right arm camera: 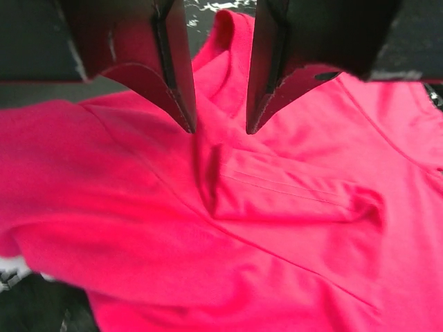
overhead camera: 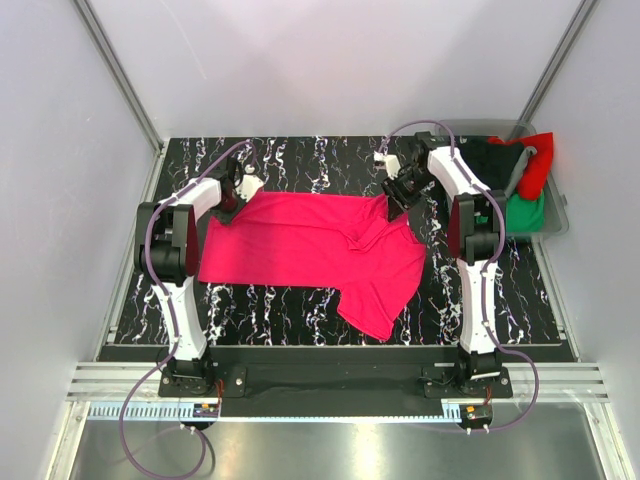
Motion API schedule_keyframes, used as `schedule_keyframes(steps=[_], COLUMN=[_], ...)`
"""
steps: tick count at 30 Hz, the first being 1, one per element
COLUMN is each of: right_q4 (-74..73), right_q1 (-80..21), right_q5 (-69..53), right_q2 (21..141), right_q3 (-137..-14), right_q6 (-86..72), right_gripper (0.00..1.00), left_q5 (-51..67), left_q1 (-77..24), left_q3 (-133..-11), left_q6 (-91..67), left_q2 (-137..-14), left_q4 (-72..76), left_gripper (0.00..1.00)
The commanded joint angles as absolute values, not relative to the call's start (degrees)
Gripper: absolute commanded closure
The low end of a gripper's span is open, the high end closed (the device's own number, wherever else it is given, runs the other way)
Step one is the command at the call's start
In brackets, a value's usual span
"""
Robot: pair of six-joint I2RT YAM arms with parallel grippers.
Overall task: Fold and stack the t-shirts
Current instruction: Fold the tshirt
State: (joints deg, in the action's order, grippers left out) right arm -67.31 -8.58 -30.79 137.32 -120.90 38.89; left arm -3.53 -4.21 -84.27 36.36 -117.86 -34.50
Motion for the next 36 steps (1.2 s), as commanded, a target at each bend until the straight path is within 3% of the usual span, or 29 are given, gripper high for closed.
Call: schedule_keyframes(steps=[1, 36], right_q4=[-69.62, -70.66], right_q1=[-9.05, -9.14], right_q5=[-34.54, -37.62], right_q2=[135.89, 141.77], right_q3=[-123.23, -126.92], right_q6=[37.79, 34.8], right_gripper=[0.59, 0.6], left_q5=[-4.66, -5.54], left_q1=[-3.96, -3.96], left_q3=[-83.94, -83.58], left_q6=[35.95, 35.95], left_q2=[-118.04, -117.95], left_q4=[-35.07, -35.51], left_gripper=[0.89, 0.9])
